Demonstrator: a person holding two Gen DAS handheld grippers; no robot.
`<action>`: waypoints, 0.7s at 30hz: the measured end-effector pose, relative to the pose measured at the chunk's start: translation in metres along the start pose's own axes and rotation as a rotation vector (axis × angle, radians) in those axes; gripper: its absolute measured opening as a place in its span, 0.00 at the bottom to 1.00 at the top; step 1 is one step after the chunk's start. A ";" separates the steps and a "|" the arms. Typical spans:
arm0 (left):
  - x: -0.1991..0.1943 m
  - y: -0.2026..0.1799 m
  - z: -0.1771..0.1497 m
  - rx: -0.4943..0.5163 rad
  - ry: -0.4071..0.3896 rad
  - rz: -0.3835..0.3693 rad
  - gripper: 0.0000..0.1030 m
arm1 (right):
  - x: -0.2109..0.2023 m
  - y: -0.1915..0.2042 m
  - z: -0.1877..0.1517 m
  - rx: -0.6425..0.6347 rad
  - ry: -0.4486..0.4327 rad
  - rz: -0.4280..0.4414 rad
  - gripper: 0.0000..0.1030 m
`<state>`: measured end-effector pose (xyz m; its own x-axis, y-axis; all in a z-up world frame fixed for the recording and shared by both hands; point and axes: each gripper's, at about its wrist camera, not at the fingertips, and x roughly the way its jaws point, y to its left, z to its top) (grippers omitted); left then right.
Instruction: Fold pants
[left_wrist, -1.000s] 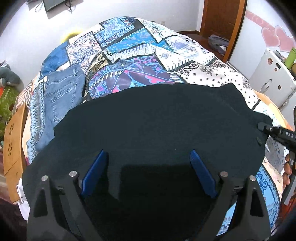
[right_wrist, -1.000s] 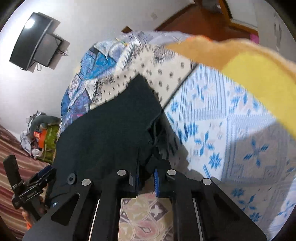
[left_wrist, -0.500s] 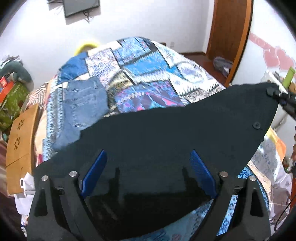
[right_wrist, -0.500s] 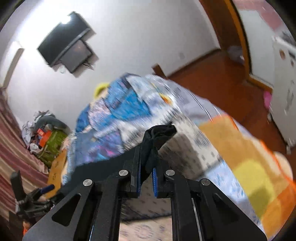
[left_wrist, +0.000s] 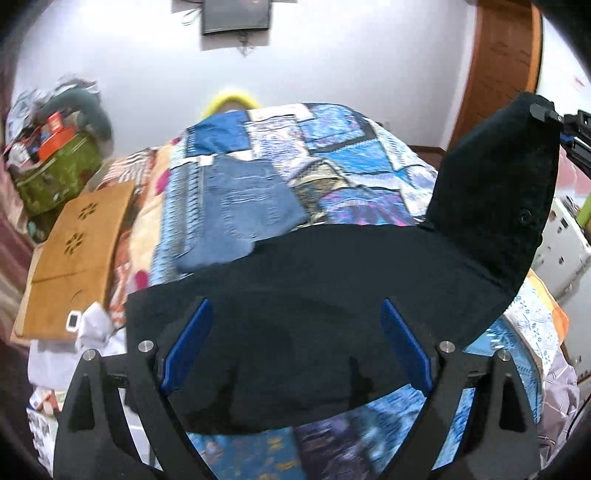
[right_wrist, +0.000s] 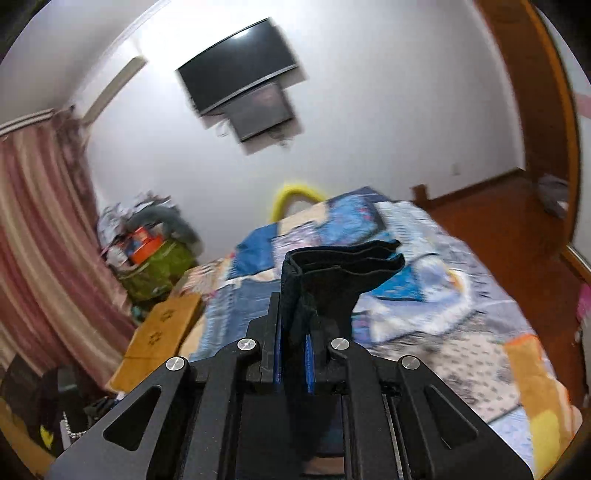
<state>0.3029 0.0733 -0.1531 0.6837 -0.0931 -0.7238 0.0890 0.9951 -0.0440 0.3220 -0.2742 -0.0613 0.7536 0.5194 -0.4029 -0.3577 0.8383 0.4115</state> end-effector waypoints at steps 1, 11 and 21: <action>-0.003 0.006 -0.003 -0.013 -0.003 0.003 0.90 | 0.007 0.009 -0.001 -0.013 0.015 0.018 0.08; -0.010 0.059 -0.031 -0.130 0.026 0.038 0.90 | 0.098 0.084 -0.067 -0.072 0.275 0.175 0.08; -0.002 0.074 -0.044 -0.161 0.062 0.057 0.90 | 0.144 0.108 -0.169 -0.219 0.600 0.162 0.15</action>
<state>0.2763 0.1492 -0.1848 0.6376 -0.0388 -0.7694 -0.0695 0.9918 -0.1076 0.2984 -0.0814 -0.2133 0.2650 0.5907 -0.7621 -0.5925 0.7233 0.3546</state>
